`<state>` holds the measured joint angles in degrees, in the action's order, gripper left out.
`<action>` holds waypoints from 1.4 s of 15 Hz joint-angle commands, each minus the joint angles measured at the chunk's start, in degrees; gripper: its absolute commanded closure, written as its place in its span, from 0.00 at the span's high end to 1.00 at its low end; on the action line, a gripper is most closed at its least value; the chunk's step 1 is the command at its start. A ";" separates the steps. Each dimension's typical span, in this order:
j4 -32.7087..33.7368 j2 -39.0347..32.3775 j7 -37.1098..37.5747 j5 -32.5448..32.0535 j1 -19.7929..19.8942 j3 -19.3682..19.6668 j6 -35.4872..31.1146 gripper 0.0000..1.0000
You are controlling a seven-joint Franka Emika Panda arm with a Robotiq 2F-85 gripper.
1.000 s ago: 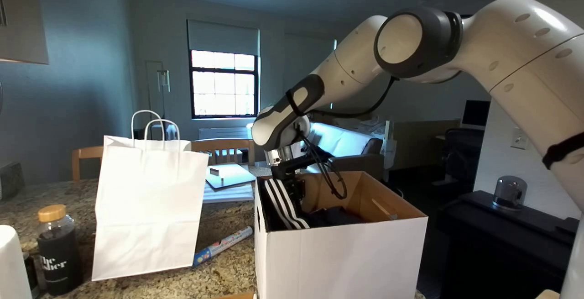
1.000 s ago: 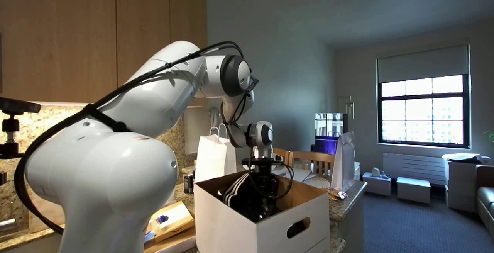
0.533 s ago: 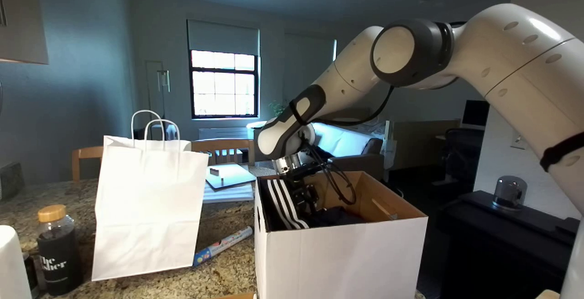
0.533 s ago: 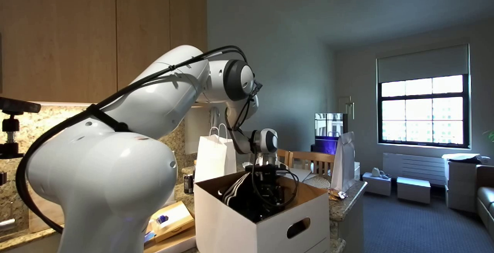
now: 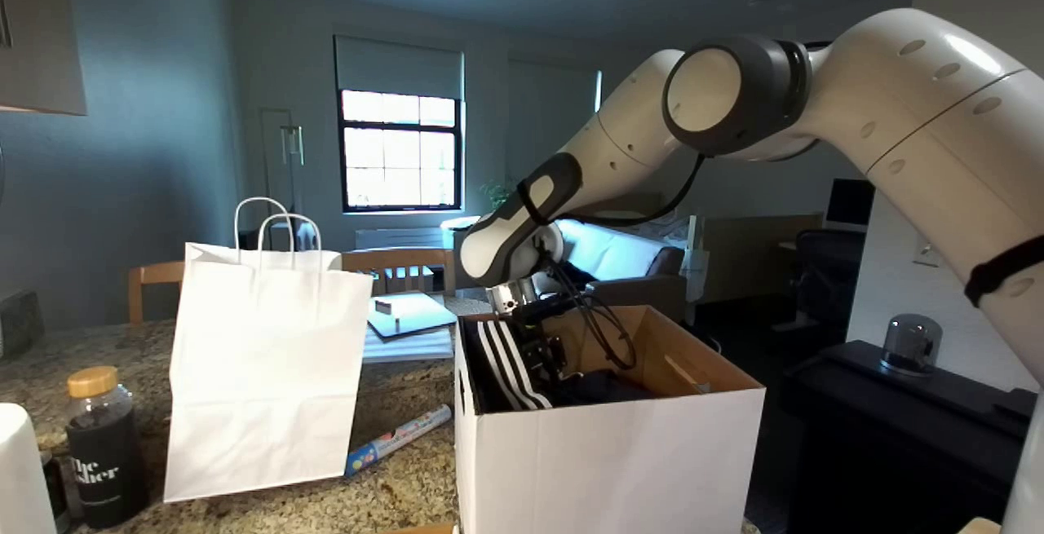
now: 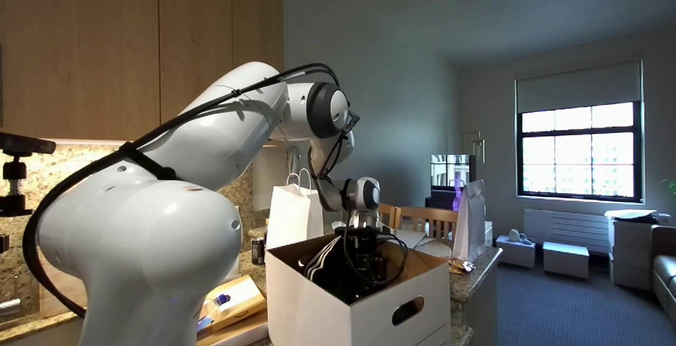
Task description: Remove three bottles from the box
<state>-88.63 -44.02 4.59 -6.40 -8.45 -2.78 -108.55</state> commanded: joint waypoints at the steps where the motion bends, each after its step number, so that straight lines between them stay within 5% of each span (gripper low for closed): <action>1: -2.13 -0.47 -2.98 1.87 1.17 -1.26 -1.48 0.47; 9: -8.72 7.82 -7.11 1.89 1.06 -2.93 -3.52 0.07; 12: -11.65 11.65 -7.92 1.71 1.10 -3.30 -4.40 0.00; 13: -11.42 11.16 -7.08 1.24 0.95 -2.85 -4.20 0.26; 21: -12.89 9.00 -6.11 -0.01 1.87 0.40 -9.87 0.72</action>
<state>-99.51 -35.36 -0.94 -6.17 -7.85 -2.33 -114.54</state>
